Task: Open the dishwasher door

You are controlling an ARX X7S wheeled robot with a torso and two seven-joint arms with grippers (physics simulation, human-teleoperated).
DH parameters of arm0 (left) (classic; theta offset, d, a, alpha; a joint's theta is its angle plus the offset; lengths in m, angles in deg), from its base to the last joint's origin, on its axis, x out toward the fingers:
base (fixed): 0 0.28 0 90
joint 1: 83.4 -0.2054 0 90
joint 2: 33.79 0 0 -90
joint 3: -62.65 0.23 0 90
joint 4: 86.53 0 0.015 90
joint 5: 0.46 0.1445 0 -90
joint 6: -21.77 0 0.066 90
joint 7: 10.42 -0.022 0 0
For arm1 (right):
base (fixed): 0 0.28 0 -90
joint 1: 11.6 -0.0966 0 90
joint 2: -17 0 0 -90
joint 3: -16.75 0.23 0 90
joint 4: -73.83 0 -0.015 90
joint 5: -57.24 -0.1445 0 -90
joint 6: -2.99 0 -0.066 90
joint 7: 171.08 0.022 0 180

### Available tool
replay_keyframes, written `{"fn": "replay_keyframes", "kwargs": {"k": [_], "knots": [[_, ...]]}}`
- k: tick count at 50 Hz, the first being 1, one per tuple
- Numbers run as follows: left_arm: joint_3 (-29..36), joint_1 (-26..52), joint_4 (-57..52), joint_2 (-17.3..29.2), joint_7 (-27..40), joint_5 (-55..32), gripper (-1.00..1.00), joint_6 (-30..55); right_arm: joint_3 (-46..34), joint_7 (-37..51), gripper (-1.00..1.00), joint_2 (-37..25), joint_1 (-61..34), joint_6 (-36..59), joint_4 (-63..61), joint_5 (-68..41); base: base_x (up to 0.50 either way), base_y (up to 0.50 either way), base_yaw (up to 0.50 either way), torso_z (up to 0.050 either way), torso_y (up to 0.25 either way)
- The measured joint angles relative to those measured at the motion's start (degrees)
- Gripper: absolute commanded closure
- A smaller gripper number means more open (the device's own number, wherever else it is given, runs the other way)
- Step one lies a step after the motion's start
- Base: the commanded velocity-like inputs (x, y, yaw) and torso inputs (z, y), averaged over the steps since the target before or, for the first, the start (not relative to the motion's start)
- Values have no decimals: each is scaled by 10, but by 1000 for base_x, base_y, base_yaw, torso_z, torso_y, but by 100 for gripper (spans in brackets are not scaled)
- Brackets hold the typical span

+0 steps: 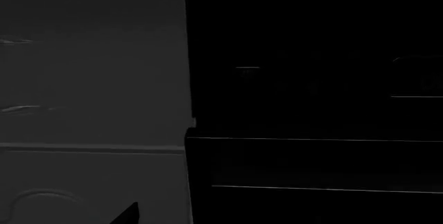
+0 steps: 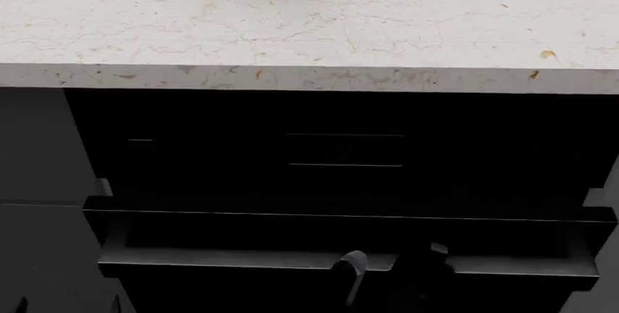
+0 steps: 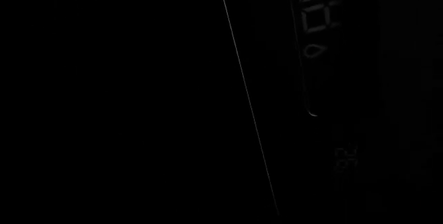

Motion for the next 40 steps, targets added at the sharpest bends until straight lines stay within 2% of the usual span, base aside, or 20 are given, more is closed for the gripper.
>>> {"fn": "replay_keyframes", "kwargs": {"k": [12, 40], "knots": [[-5, -17, -42, 11, 13, -1, -100, 11, 4, 10, 100, -28, 29, 33, -72, -12, -1, 0, 0, 2, 3], [-59, -93, -242, 66, 70, -7, -100, 58, 9, 49, 100, -59, 84, 59, -148, -14, -2, 0, -1, 1, 3]]}}
